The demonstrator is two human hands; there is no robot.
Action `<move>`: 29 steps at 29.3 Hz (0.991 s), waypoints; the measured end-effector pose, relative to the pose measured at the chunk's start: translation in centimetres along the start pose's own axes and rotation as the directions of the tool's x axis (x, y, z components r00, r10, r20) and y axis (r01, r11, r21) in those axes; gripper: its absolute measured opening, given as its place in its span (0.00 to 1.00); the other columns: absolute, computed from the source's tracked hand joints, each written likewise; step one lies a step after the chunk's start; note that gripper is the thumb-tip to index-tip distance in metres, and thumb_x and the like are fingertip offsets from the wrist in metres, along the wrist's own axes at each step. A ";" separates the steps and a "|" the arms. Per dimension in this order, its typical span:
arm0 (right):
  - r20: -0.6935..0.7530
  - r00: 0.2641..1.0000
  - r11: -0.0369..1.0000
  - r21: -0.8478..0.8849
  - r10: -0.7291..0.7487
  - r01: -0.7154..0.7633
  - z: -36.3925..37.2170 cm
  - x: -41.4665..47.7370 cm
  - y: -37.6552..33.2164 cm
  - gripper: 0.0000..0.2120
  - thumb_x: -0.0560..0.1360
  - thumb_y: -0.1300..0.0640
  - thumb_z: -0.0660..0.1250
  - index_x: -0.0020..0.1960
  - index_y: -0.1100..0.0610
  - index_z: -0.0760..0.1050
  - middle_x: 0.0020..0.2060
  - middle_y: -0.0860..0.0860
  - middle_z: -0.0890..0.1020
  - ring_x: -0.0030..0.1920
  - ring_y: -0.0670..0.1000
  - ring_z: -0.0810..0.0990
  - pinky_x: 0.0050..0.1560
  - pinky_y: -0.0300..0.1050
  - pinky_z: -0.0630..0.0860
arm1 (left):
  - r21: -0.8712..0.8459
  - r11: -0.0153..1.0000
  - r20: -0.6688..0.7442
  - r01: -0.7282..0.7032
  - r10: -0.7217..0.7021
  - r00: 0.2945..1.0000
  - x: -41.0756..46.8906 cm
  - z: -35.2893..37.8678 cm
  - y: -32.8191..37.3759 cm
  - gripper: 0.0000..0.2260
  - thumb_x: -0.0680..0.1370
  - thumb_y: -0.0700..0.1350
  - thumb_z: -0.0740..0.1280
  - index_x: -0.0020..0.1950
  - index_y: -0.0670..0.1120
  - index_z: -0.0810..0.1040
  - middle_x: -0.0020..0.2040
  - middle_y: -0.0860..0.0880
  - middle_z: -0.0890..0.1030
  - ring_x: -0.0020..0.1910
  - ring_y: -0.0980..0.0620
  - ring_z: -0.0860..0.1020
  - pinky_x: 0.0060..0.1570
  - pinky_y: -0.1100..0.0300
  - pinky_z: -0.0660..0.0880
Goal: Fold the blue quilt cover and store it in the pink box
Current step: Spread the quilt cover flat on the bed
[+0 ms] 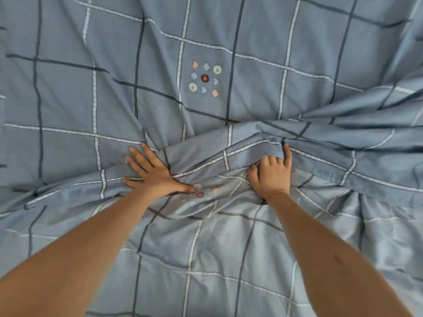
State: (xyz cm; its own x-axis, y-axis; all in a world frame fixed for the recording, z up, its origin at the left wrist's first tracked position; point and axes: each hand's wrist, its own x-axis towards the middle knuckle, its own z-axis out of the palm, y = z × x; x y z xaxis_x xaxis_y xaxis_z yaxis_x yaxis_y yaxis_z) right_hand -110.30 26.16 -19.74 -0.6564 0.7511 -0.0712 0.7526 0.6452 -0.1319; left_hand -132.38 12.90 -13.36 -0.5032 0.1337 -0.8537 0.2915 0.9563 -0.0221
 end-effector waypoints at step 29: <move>0.468 0.742 0.864 -0.104 0.479 -0.492 -8.8 16.3 7.2 0.26 0.78 0.48 0.64 0.65 0.68 0.69 0.64 0.66 0.73 0.64 0.65 0.72 0.60 0.55 0.71 | -0.037 0.994 -0.013 -0.105 0.105 0.994 -1.1 -0.4 -1.5 0.76 0.50 0.65 0.80 0.65 0.48 0.16 0.65 0.42 0.17 0.67 0.38 0.22 0.62 0.29 0.34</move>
State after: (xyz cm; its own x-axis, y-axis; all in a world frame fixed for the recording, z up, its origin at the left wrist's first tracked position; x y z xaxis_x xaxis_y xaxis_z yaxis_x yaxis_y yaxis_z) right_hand -115.13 44.28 -13.11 -0.1516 0.8010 -0.5791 0.9790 0.2023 0.0236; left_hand -132.61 11.38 -12.16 -0.4805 0.2366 -0.8445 0.3123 0.9460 0.0874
